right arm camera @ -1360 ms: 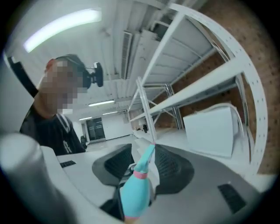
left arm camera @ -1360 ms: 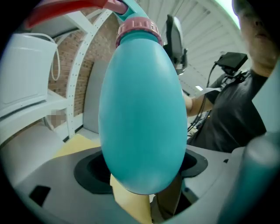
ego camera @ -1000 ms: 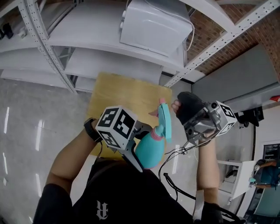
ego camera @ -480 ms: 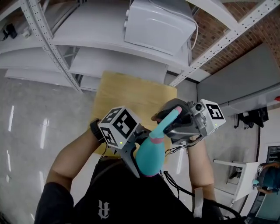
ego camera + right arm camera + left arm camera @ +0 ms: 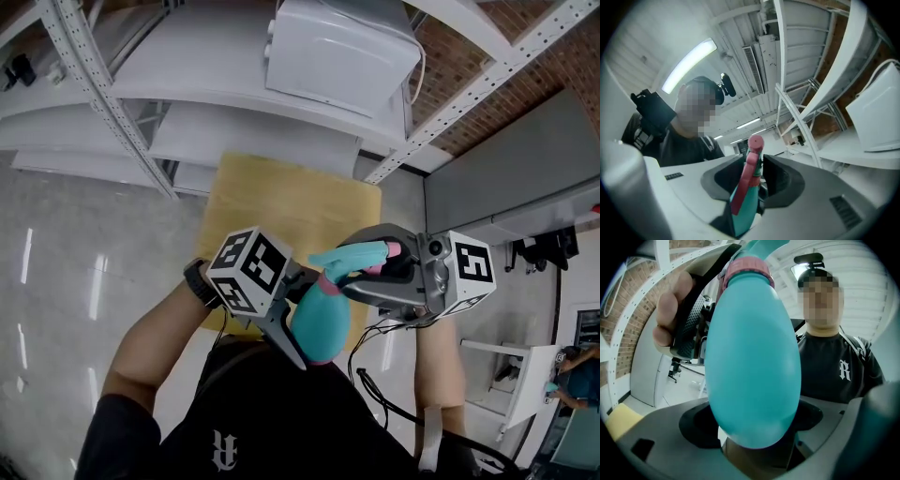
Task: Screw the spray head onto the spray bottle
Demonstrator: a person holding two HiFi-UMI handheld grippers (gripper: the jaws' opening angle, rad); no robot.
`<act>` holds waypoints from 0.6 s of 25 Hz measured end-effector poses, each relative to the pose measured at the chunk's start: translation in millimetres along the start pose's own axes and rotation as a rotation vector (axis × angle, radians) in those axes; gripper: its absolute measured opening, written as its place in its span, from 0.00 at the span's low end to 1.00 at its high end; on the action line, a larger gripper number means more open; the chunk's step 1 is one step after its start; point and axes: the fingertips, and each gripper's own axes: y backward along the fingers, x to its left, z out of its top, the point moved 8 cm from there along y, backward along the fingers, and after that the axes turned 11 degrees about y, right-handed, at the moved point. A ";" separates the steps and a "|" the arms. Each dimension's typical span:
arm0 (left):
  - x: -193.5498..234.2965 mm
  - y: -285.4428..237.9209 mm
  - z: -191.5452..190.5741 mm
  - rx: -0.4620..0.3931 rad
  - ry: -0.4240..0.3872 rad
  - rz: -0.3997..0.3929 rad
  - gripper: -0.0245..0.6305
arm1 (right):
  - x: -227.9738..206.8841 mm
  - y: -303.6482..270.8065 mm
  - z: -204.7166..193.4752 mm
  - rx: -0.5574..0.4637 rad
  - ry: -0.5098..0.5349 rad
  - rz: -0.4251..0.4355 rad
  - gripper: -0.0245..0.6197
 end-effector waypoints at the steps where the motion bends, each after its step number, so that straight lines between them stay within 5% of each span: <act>1: -0.5 -2.0 -0.1 0.011 -0.004 -0.008 0.68 | 1.2 -1.1 0.2 -0.011 0.001 0.032 0.21; 4: -0.1 -5.5 -1.6 0.035 -0.005 -0.023 0.68 | 7.2 -4.4 -1.1 0.008 0.011 0.099 0.34; 9: 5.7 -4.6 -3.2 0.085 0.019 0.082 0.68 | 10.6 -15.8 -5.0 0.196 0.021 0.021 0.29; 12: 18.8 2.8 -10.0 0.117 0.122 0.274 0.68 | 0.8 -6.9 -13.6 0.364 -0.096 -0.113 0.27; 15: 43.0 16.9 -16.4 0.147 0.261 0.614 0.68 | -17.1 0.8 -24.7 0.500 -0.199 -0.378 0.26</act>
